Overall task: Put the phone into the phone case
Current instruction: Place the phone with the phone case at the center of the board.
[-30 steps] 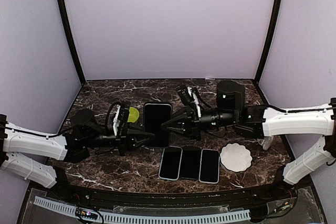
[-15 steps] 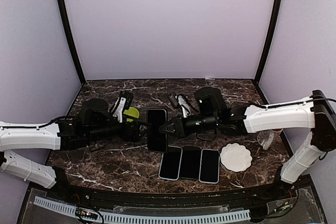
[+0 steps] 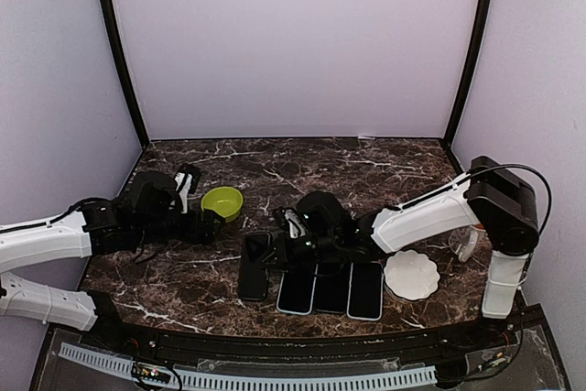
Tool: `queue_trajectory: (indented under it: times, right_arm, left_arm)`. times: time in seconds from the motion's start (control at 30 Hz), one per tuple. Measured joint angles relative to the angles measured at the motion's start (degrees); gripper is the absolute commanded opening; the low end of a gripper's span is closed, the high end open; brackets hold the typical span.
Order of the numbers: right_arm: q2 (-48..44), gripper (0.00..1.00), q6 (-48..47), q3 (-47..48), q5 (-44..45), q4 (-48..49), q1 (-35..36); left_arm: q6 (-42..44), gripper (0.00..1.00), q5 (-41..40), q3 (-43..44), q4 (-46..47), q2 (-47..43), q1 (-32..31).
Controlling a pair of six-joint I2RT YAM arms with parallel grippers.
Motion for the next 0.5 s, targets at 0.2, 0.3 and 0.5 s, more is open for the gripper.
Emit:
queue_trajectory:
  times: [0.2,0.3,0.5]
  right_arm:
    - [2.0,0.23,3.1,0.3,0.7,-0.7,0.1]
    - [2.5,0.31,3.3,1.2,0.7,-1.9,0.1]
    - [2.9,0.38,1.8,4.3,1.7,-7.5,0.2]
  left_arm:
    - [-1.8,0.71,3.9,-1.9,0.2,4.4,0.3]
    - [-3.5,0.66,7.0,-3.2,0.2,7.4,0.3]
    - [-5.1,0.62,9.6,-3.5,0.2,12.3,0.3]
